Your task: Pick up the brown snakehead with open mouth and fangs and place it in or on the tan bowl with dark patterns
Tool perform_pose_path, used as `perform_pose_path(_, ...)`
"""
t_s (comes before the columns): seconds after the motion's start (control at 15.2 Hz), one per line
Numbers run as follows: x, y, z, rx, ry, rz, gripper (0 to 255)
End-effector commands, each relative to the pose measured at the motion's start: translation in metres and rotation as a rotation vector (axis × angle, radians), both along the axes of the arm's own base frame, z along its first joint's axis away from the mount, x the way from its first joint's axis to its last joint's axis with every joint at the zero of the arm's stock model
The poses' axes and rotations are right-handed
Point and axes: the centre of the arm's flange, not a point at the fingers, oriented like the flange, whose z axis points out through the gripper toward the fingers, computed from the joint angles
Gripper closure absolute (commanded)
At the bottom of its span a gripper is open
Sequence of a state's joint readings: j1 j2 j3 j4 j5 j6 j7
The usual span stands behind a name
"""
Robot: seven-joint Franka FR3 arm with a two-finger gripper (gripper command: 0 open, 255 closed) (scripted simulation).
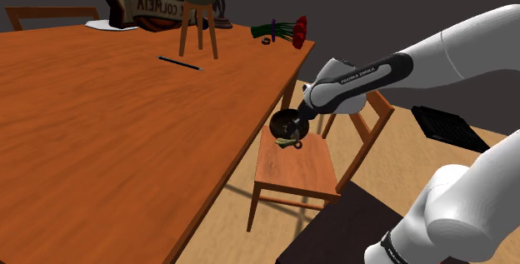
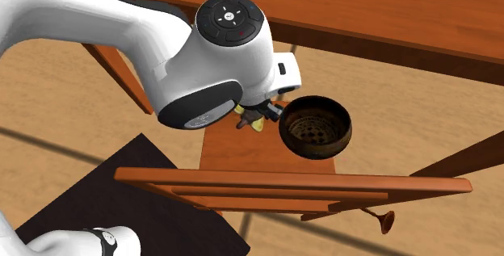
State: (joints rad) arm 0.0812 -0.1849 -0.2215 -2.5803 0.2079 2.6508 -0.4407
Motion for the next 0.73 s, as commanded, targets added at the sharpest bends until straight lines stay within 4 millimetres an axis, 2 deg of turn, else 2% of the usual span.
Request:
perform_pose_path(0.0, 0.0, 0.0, 0.012, 0.0, 0.0, 0.0, 255)
perform_pose_path(0.66, 0.0, 0.0, 0.065, 0.0, 0.0, 0.0, 255)
